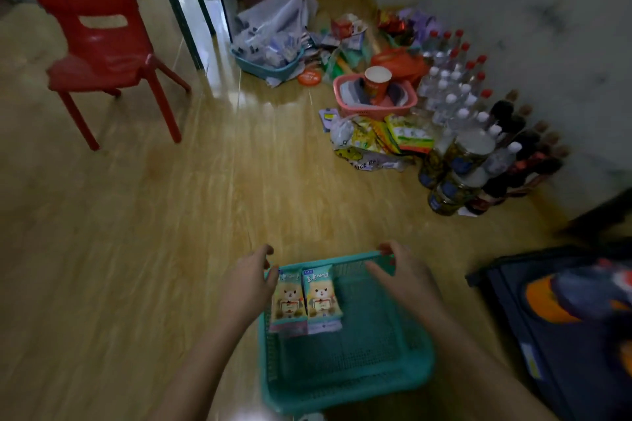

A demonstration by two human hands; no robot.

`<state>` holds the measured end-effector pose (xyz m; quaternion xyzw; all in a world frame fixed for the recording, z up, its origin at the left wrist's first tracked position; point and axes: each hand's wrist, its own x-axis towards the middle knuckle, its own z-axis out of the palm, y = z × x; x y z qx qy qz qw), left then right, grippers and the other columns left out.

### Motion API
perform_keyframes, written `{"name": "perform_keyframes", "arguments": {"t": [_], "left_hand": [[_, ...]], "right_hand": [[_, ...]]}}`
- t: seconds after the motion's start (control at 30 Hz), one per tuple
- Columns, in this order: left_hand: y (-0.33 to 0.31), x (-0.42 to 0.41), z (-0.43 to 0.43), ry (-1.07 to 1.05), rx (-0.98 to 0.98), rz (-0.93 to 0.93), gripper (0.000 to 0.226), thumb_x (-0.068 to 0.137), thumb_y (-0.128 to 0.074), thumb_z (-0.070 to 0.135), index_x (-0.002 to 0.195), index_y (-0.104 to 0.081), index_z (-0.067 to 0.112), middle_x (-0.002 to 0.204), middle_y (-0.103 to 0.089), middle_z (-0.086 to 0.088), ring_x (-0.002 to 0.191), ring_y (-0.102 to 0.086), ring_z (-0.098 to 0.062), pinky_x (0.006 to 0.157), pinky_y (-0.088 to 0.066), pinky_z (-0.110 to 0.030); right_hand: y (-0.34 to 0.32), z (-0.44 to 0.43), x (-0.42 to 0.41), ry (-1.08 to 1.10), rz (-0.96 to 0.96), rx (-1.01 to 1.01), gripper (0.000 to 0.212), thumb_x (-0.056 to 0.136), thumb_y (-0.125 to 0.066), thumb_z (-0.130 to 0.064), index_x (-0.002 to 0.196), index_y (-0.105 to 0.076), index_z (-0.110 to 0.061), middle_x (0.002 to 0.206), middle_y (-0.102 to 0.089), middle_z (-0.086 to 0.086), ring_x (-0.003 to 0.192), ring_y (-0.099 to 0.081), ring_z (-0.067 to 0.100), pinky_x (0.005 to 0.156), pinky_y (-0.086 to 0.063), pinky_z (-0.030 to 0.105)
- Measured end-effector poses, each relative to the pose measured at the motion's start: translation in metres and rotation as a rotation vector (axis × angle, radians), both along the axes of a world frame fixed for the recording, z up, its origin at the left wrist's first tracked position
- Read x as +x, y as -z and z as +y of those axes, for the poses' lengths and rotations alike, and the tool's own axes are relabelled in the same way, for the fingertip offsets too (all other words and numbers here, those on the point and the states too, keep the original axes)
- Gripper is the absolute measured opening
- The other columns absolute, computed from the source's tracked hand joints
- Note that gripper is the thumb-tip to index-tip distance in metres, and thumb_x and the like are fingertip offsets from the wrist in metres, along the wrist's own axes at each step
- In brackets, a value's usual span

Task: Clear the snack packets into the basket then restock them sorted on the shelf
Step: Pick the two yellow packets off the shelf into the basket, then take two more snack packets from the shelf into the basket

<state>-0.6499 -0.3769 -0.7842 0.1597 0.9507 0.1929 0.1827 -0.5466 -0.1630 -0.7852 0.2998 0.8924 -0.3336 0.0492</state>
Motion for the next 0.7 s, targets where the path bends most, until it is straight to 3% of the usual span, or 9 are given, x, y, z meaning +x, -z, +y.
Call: {"name": "perform_keyframes", "arguments": {"t": [0.13, 0.27, 0.4, 0.53, 0.7], "left_hand": [[-0.177, 0.010, 0.009, 0.125, -0.002, 0.111, 0.028, 0.096, -0.042, 0.027, 0.120, -0.053, 0.020, 0.115, -0.064, 0.003, 0.100, -0.060, -0.015, 0.069, -0.043, -0.025], [-0.348, 0.029, 0.011, 0.197, -0.006, 0.224, 0.026, 0.096, -0.041, 0.030, 0.117, -0.055, 0.022, 0.110, -0.067, 0.003, 0.095, -0.063, -0.018, 0.073, -0.051, -0.032], [-0.478, 0.054, 0.009, 0.238, 0.040, 0.325, 0.026, 0.096, -0.040, 0.032, 0.114, -0.056, 0.022, 0.106, -0.067, 0.003, 0.092, -0.065, -0.021, 0.071, -0.052, -0.035], [-0.563, 0.075, 0.004, 0.296, 0.122, 0.412, 0.023, 0.094, -0.045, 0.033, 0.107, -0.059, 0.021, 0.095, -0.069, 0.002, 0.084, -0.065, -0.021, 0.065, -0.051, -0.033], [-0.601, 0.103, -0.006, 0.421, 0.166, 0.485, 0.007, 0.084, -0.063, 0.027, 0.085, -0.063, 0.020, 0.073, -0.070, 0.000, 0.062, -0.067, -0.025, 0.049, -0.050, -0.031]], "right_hand": [[-0.174, 0.030, 0.031, 0.044, 0.084, 0.011, 0.030, 0.093, -0.051, -0.028, 0.120, -0.055, -0.017, 0.121, -0.058, 0.002, 0.107, -0.056, 0.018, 0.087, -0.048, 0.034], [-0.349, 0.053, 0.075, 0.129, 0.185, 0.126, 0.026, 0.094, -0.049, -0.021, 0.118, -0.058, -0.014, 0.118, -0.060, 0.006, 0.107, -0.056, 0.022, 0.080, -0.042, 0.028], [-0.487, 0.059, 0.131, 0.220, 0.203, 0.241, 0.029, 0.096, -0.044, -0.023, 0.121, -0.056, -0.015, 0.120, -0.058, 0.005, 0.105, -0.056, 0.024, 0.081, -0.042, 0.029], [-0.572, 0.041, 0.196, 0.271, 0.163, 0.330, 0.032, 0.096, -0.041, -0.030, 0.124, -0.053, -0.021, 0.123, -0.056, -0.001, 0.113, -0.051, 0.020, 0.085, -0.043, 0.033], [-0.622, -0.008, 0.275, 0.418, 0.123, 0.397, 0.032, 0.095, -0.042, -0.034, 0.125, -0.049, -0.026, 0.123, -0.051, -0.010, 0.119, -0.045, 0.015, 0.088, -0.040, 0.029]]}}
